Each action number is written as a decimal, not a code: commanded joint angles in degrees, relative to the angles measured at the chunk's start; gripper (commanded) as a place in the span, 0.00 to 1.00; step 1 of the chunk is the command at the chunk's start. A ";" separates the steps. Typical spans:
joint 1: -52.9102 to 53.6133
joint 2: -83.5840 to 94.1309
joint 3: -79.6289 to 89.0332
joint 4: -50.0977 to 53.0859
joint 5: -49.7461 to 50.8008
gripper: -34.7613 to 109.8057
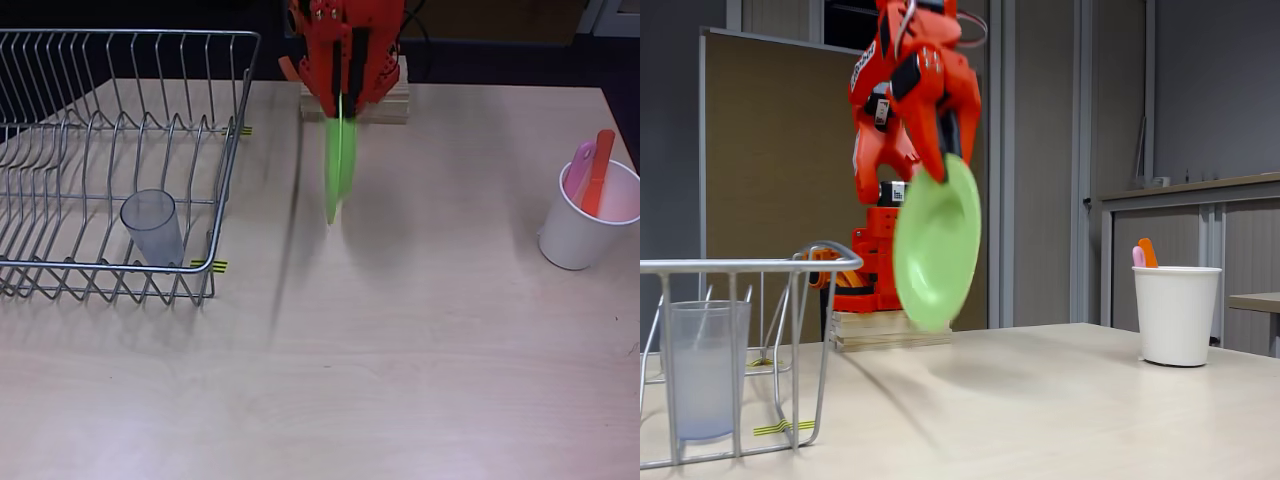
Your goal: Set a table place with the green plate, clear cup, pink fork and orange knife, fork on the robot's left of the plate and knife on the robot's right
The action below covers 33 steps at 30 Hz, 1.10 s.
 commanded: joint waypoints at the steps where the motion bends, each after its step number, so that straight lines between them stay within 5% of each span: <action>1: -1.41 -0.70 4.75 -4.75 3.60 0.24; 17: -9.67 -17.40 3.25 -16.70 18.02 0.24; 33: -23.47 -30.23 12.83 -43.68 41.75 0.29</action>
